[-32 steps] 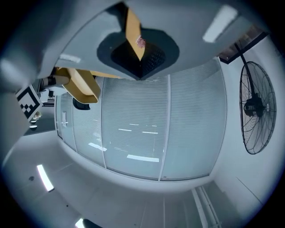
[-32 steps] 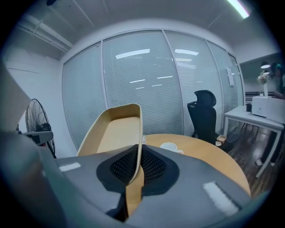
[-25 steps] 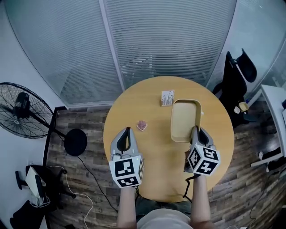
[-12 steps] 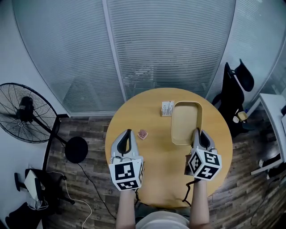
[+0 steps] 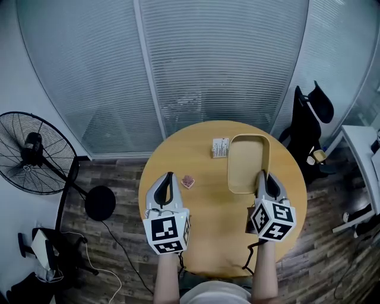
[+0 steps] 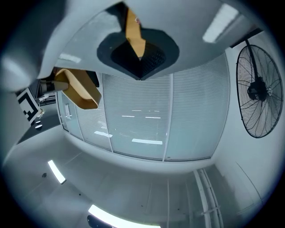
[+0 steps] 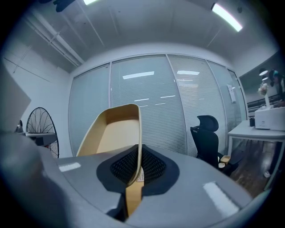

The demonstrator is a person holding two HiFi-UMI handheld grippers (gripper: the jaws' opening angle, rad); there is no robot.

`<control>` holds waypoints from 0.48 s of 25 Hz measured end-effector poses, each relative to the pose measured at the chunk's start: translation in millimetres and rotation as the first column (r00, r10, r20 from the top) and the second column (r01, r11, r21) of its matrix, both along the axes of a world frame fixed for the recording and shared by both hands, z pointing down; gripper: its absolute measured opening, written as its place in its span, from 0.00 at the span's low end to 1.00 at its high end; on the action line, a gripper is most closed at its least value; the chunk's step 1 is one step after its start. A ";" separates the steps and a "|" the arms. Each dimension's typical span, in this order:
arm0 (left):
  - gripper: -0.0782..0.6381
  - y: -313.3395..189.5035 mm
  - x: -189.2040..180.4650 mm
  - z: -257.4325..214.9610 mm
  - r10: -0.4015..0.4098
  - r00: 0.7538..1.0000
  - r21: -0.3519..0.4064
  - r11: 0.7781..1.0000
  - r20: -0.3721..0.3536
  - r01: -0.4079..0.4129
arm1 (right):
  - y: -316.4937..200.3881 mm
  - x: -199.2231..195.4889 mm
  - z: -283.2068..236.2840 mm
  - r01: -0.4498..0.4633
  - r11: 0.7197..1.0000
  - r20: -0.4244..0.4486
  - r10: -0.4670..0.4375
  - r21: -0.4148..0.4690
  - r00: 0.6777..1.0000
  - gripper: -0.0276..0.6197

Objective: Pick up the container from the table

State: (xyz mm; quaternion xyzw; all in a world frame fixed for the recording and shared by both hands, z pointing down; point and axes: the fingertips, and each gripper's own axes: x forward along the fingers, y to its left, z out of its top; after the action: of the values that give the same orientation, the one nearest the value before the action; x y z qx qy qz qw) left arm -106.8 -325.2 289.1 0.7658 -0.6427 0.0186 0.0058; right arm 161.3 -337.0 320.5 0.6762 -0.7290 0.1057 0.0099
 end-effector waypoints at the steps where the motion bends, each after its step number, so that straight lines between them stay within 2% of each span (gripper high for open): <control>1: 0.11 -0.1 0.9 -0.3 0.002 1.000 0.001 1.000 0.000 -0.002 | 0.3 0.2 -0.7 0.001 1.000 -0.002 -0.001 0.001 1.000 0.10; 12: 0.11 2.6 1.1 -1.3 0.005 1.000 0.004 1.000 -0.003 -0.005 | 4.2 -4.6 -1.0 0.011 1.000 -0.005 -0.011 0.006 1.000 0.10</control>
State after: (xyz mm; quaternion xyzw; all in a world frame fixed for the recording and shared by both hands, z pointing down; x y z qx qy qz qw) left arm -105.7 -322.5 287.9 0.7674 -0.6409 0.0163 0.0050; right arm 156.7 -332.8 319.5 0.6725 -0.7330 0.1017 0.0105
